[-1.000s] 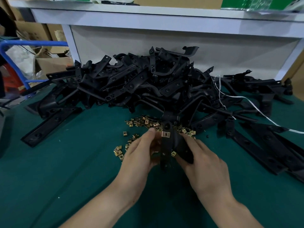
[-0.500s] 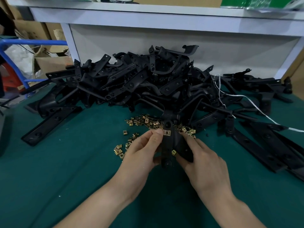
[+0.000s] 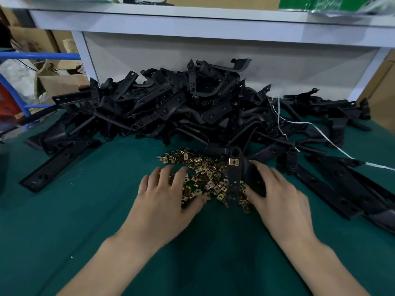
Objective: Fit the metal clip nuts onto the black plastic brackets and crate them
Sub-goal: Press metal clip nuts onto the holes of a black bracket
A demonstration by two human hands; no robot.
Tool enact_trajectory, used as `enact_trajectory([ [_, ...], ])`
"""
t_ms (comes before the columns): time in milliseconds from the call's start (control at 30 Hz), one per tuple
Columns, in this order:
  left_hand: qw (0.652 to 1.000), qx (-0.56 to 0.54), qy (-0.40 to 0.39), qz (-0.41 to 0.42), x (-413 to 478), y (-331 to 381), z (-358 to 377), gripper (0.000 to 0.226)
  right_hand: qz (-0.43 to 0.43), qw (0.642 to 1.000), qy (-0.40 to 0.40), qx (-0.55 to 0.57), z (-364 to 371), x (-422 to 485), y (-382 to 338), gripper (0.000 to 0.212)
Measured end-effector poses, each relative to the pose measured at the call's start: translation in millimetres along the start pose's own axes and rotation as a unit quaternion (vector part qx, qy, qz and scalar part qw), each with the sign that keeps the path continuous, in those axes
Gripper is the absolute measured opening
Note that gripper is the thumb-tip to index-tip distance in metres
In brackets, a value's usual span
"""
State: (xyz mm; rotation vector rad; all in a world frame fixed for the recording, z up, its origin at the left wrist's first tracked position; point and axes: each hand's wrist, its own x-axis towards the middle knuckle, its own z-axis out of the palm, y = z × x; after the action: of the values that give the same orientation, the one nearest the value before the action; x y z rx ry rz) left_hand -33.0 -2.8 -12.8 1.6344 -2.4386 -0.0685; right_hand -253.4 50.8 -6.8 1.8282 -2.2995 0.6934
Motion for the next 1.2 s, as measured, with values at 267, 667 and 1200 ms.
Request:
enact_trajectory([
  [267,0.998,0.008,0.001,0.061,7.3,-4.2,3.5,0.052,0.003,1.0,0.013,0.025,7.5,2.5,2.0,0.051],
  [667,0.987,-0.045,0.121,0.091,10.0,-4.9,6.0,0.019,0.012,1.0,0.001,0.029,8.1,3.5,1.2,0.047],
  [1200,0.97,-0.13,0.201,0.045,10.4,-1.7,2.5,0.011,0.015,0.998,0.005,0.054,10.7,3.9,3.1,0.046],
])
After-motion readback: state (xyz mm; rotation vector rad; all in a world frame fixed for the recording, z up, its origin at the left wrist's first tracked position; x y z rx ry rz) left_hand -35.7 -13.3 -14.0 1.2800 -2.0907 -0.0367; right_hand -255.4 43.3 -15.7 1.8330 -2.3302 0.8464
